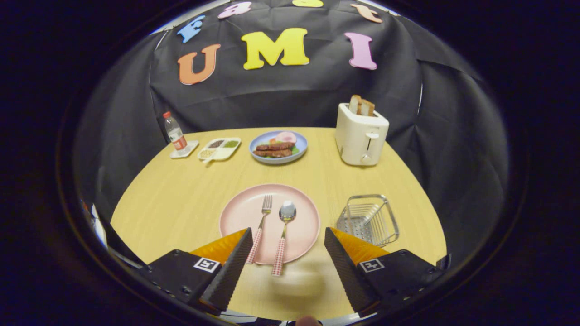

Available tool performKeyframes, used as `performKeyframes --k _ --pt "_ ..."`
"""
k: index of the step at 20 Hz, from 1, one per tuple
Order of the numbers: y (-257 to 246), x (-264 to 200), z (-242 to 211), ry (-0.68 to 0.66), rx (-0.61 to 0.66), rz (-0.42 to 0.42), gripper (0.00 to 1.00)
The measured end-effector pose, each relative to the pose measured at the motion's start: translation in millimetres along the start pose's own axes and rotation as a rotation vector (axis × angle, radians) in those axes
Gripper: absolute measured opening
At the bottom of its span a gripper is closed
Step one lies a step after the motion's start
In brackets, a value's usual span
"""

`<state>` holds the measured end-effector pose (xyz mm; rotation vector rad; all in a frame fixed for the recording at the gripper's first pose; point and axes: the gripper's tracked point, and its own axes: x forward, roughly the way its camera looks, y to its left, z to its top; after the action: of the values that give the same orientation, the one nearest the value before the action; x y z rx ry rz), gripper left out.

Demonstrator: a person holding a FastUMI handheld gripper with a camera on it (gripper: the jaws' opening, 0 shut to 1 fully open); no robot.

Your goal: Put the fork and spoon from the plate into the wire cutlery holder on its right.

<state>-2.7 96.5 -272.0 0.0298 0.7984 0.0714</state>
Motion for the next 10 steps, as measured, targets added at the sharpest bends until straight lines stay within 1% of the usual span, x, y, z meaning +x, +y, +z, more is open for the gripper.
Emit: performKeyframes --k 2,3,5,7,10 --pt "4 21 -11 0.056 -0.007 -0.011 0.92" --pt "3 30 -15 0.078 -0.02 -0.021 0.84" --pt "3 44 -22 0.111 -0.047 -0.039 0.78" --pt "5 57 -29 0.143 -0.061 -0.049 0.7" --pt "0 68 -43 0.193 -0.082 -0.09 0.55"
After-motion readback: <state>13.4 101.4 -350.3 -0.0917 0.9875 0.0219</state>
